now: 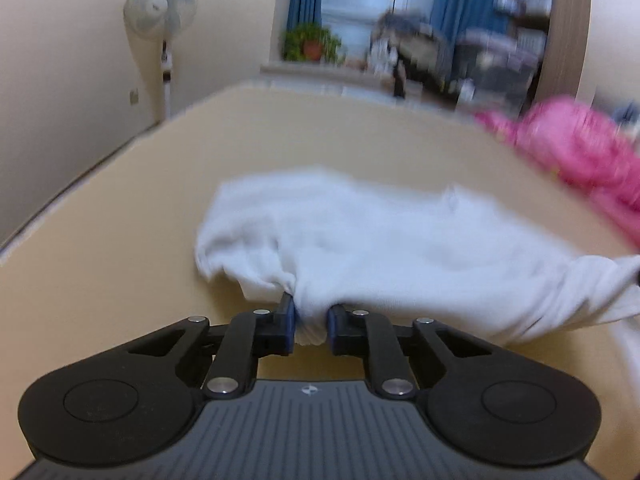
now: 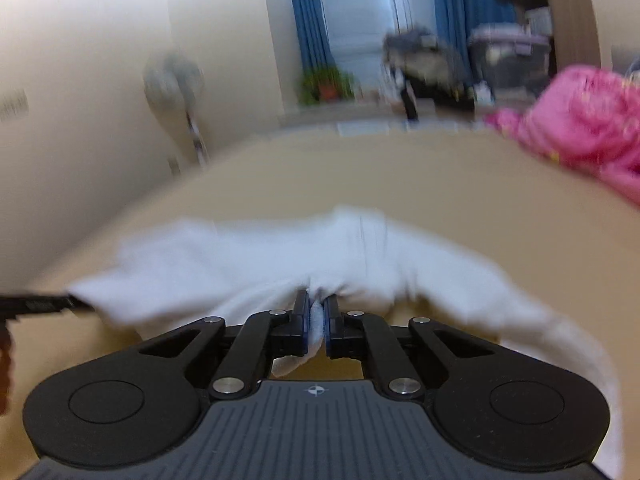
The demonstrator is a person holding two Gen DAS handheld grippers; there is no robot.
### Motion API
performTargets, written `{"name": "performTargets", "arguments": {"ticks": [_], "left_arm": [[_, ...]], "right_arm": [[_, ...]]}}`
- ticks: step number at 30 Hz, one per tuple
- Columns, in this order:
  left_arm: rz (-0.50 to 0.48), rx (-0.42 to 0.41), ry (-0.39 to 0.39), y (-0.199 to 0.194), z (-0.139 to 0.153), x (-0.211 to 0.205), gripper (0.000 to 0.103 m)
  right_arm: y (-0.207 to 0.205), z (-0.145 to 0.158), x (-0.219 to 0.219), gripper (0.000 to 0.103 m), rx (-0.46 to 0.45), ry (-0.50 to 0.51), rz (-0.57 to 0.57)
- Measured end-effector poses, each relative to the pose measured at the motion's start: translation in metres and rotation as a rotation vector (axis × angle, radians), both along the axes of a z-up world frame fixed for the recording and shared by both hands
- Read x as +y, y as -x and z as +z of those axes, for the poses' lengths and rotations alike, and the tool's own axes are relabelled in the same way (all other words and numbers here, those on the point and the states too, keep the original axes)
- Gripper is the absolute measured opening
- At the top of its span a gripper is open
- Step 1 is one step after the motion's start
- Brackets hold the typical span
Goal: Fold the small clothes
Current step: 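Grasp the white shirt hem with both grippers and lift it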
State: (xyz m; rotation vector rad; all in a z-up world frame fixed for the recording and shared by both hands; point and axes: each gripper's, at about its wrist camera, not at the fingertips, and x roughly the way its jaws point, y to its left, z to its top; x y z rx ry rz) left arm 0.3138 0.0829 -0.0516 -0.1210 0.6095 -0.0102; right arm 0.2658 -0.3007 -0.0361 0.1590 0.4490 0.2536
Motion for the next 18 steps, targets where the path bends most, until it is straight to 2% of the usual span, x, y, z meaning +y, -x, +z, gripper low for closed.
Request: {"name": "performTargets", "arguments": {"ticks": [3,5,6,7,8,9,10,13,15,18], "left_arm": [[-0.048,-0.069,0.106,0.013,0.056,0.018,0.016],[-0.043,-0.122,0.116,0.014,0.069,0.020,0.022],[-0.032,-0.138,0.096,0.008,0.064,0.019,0.026],[-0.027,-0.107,0.077,0.001,0.054,0.015,0.033],[-0.027,-0.017,0.073,-0.010,0.040,0.013,0.033],[-0.012,0.076,0.091,-0.018,0.025,0.015,0.033],[0.012,0.116,0.125,-0.018,0.014,0.019,0.033],[-0.008,0.140,0.182,-0.006,0.008,0.018,0.033],[-0.035,0.181,0.194,-0.002,0.004,0.014,0.035],[-0.055,0.315,0.243,-0.004,-0.022,0.015,0.048]], "right_arm": [[0.033,0.060,-0.042,0.006,-0.139,-0.134,-0.025],[0.043,0.069,-0.066,0.006,-0.162,-0.173,-0.080],[0.040,0.063,-0.073,0.006,-0.145,-0.166,-0.102],[0.031,0.050,-0.077,0.007,-0.092,-0.142,-0.117],[0.016,0.029,-0.080,0.007,0.009,-0.109,-0.138],[0.008,0.008,-0.083,0.007,0.086,-0.081,-0.183],[0.005,-0.009,-0.086,0.007,0.132,-0.076,-0.208],[-0.010,-0.044,-0.088,0.007,0.298,-0.076,-0.207],[-0.016,-0.053,-0.080,0.007,0.312,-0.028,-0.192],[-0.021,-0.058,-0.075,0.007,0.329,0.000,-0.187]]}}
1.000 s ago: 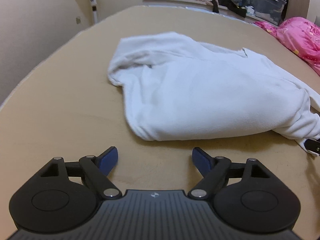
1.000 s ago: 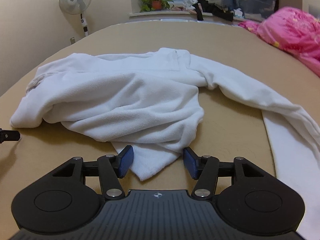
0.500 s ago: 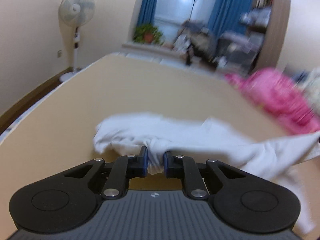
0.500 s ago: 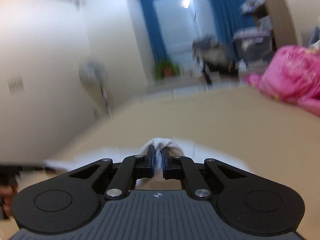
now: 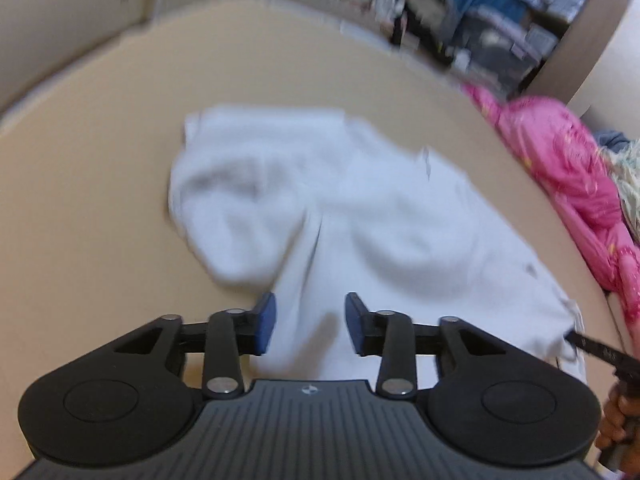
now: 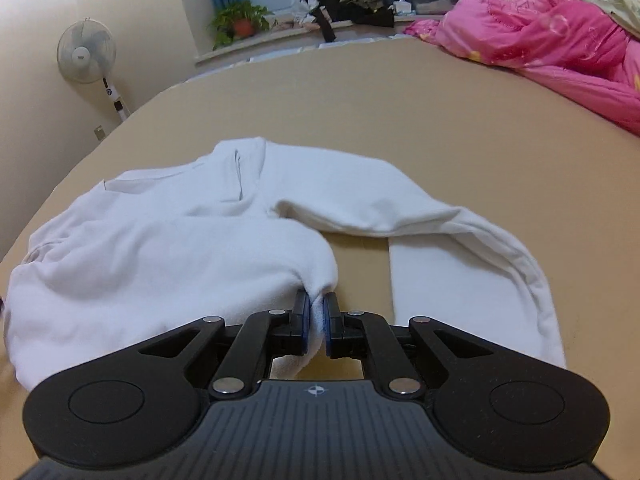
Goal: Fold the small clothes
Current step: 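Grasp the white shirt hem with both grippers and lift it, then pull the shirt hem with both grippers to spread the shirt flat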
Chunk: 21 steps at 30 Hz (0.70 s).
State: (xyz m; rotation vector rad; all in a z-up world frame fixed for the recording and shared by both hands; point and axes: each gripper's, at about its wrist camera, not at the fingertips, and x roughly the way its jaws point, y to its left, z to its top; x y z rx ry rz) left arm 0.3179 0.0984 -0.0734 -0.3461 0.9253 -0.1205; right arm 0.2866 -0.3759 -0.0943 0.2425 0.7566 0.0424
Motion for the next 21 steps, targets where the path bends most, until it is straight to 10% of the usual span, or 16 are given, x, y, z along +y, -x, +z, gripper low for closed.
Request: {"name": "performTargets", "arguments": {"ticks": [7,11,21], "left_arm": [[-0.037,-0.010,-0.077,-0.001,-0.028,-0.009,0.060],[0.004,-0.038,-0.055,0.000,-0.034,0.000,0.010],[-0.105,-0.152,-0.125,0.131,0.079,0.005,0.006]], "right_arm": [[-0.001,-0.007,0.003,0.007,-0.002,0.028,-0.001],[0.007,-0.008,0.005,0.007,-0.025,0.013,-0.002],[0.111,0.080,0.002,0.006,-0.084,-0.090,0.059]]}}
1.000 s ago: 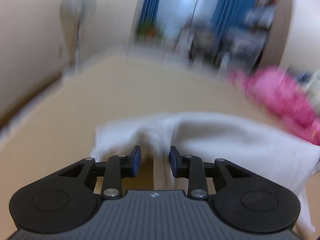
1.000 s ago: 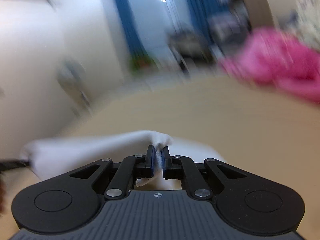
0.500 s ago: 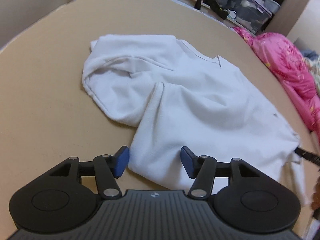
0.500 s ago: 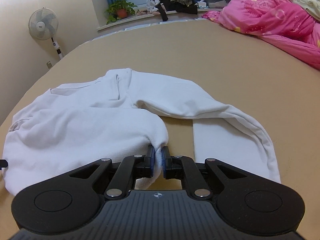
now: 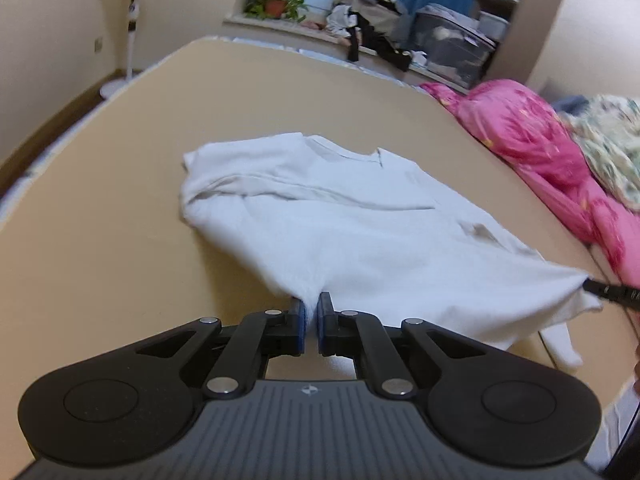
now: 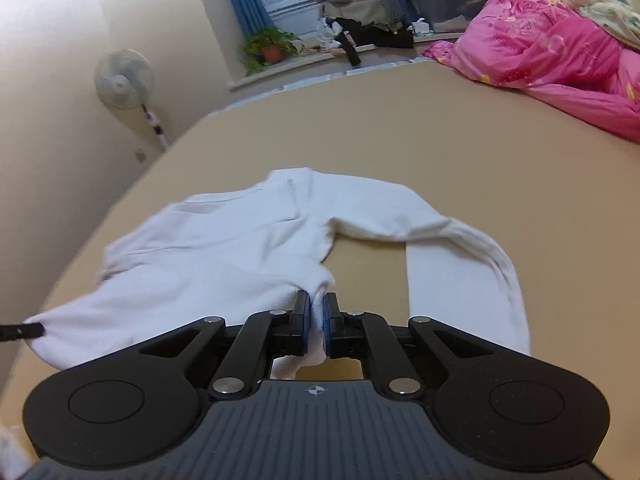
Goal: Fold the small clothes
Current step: 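Pull the shirt hem with both grippers to spread the shirt flat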
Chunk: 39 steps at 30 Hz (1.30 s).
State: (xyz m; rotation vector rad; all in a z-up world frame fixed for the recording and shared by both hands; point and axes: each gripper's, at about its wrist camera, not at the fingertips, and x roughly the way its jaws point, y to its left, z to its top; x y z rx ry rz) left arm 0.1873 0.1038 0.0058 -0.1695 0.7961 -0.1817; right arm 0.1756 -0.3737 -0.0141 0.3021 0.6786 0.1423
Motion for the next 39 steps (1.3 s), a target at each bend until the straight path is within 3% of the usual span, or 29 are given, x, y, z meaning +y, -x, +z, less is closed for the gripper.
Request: {"name": "performTargets", "arguments": {"ticks": [6,7,9,11,14,16,18,20,21,24,29,30,31,32,35,37,39], "left_arm": [[-0.031,0.003,0.047,0.090,0.039,0.029,0.007],[-0.020,0.006,0.056,0.096,0.037,0.034,0.013],[0.027,0.037,0.071,0.098,0.023,0.043,0.017],[0.059,0.136,0.138,0.097,-0.002,0.054,0.022],[0.073,0.226,0.245,0.105,-0.042,0.067,0.029],[0.114,0.332,0.193,0.106,-0.069,0.069,0.030],[0.096,0.364,0.149,0.102,-0.077,0.065,0.031],[0.060,0.376,0.139,0.102,-0.080,0.062,0.044],[0.058,0.381,0.132,0.102,-0.082,0.061,0.045],[0.045,0.402,0.107,0.108,-0.089,0.058,0.045],[-0.001,0.378,0.010,0.119,-0.095,0.043,0.040],[-0.004,0.372,-0.007,0.122,-0.095,0.040,0.037],[-0.010,0.370,-0.020,0.125,-0.095,0.038,0.028],[-0.018,0.370,-0.024,0.128,-0.095,0.035,0.018],[-0.064,0.361,-0.074,0.133,-0.096,0.022,0.005],[-0.105,0.328,-0.118,0.137,-0.090,0.016,0.003],[-0.109,0.286,-0.099,0.143,-0.077,0.021,0.003]], "right_arm": [[0.111,0.038,-0.032,0.006,-0.047,-0.145,-0.003],[0.118,0.036,-0.034,0.006,-0.028,-0.139,-0.008],[0.119,0.024,-0.032,0.009,0.046,-0.065,-0.005],[0.106,0.000,-0.029,0.016,0.177,0.013,-0.005],[0.101,-0.020,-0.035,0.021,0.193,0.052,-0.065],[0.099,-0.035,-0.042,0.027,0.207,0.020,-0.083],[0.094,-0.059,-0.046,0.027,0.276,-0.033,-0.093],[0.093,-0.077,-0.038,0.030,0.348,-0.088,-0.084],[0.091,-0.081,-0.031,0.030,0.357,-0.095,-0.055],[0.087,-0.086,-0.004,0.035,0.344,-0.006,0.018],[0.085,-0.103,0.018,0.032,0.370,0.099,0.055],[0.086,-0.100,0.018,0.023,0.363,0.101,0.051],[0.088,-0.100,0.014,0.014,0.353,0.090,0.046],[0.090,-0.101,0.010,0.012,0.343,0.068,0.038],[0.101,-0.092,0.004,0.007,0.312,0.031,0.035],[0.111,-0.081,0.001,0.006,0.286,0.013,0.050],[0.121,-0.070,-0.006,0.005,0.258,-0.025,0.064]]}}
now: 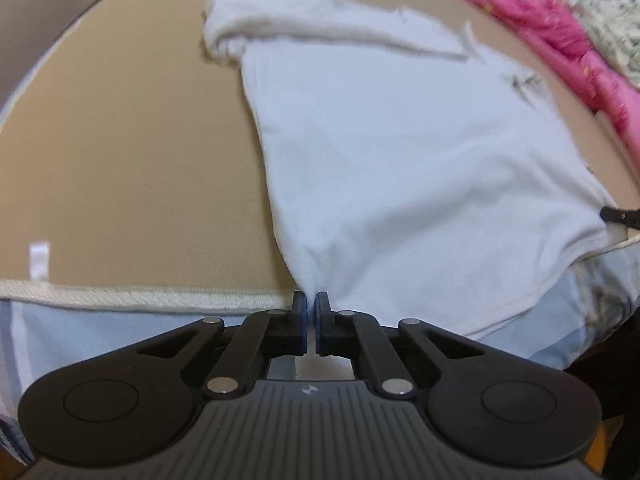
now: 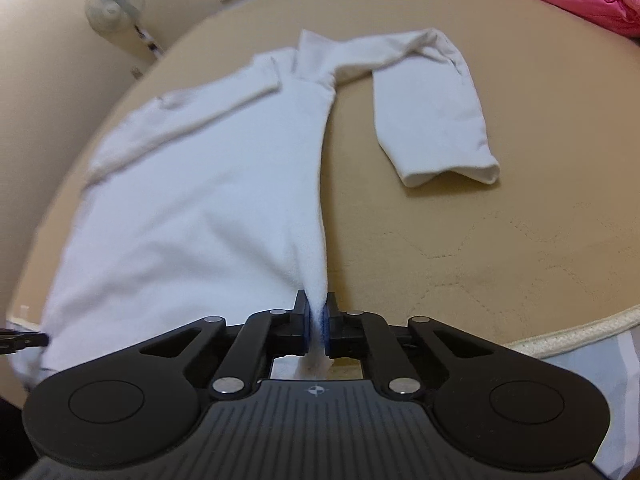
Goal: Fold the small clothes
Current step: 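Pull the shirt hem with both grippers to spread the shirt flat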
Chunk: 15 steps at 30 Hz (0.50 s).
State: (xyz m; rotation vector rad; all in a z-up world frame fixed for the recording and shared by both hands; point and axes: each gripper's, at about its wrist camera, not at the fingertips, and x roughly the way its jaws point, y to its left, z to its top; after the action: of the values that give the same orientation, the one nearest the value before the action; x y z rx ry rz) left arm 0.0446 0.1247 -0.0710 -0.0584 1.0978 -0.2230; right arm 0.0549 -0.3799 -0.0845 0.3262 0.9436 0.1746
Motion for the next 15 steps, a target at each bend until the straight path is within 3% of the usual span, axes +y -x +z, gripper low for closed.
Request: {"name": "performTargets", "arguments": {"ticks": [4,6,9,12,13,15], "left_arm": [[0.041,-0.060,0.060,0.020,0.021,0.021,0.002],[0.058,-0.030,0.036,0.021,0.014,0.023,0.002],[0.041,0.048,0.009,0.007,-0.004,0.014,0.003],[0.067,-0.004,0.054,-0.001,0.004,0.016,0.013],[0.072,-0.031,0.080,-0.002,0.009,0.016,0.022],[0.060,-0.047,0.099,-0.004,0.011,0.012,0.024]], "right_arm": [[0.024,0.020,-0.030,0.004,-0.050,-0.095,-0.024],[0.026,0.013,-0.041,0.005,0.016,-0.116,-0.029],[0.018,-0.007,-0.036,0.005,0.128,-0.036,-0.026],[0.013,0.000,-0.034,0.009,0.067,0.038,-0.069],[0.011,0.005,-0.035,0.011,0.035,0.028,-0.085],[0.006,0.005,-0.034,0.022,0.014,-0.020,-0.099]]}}
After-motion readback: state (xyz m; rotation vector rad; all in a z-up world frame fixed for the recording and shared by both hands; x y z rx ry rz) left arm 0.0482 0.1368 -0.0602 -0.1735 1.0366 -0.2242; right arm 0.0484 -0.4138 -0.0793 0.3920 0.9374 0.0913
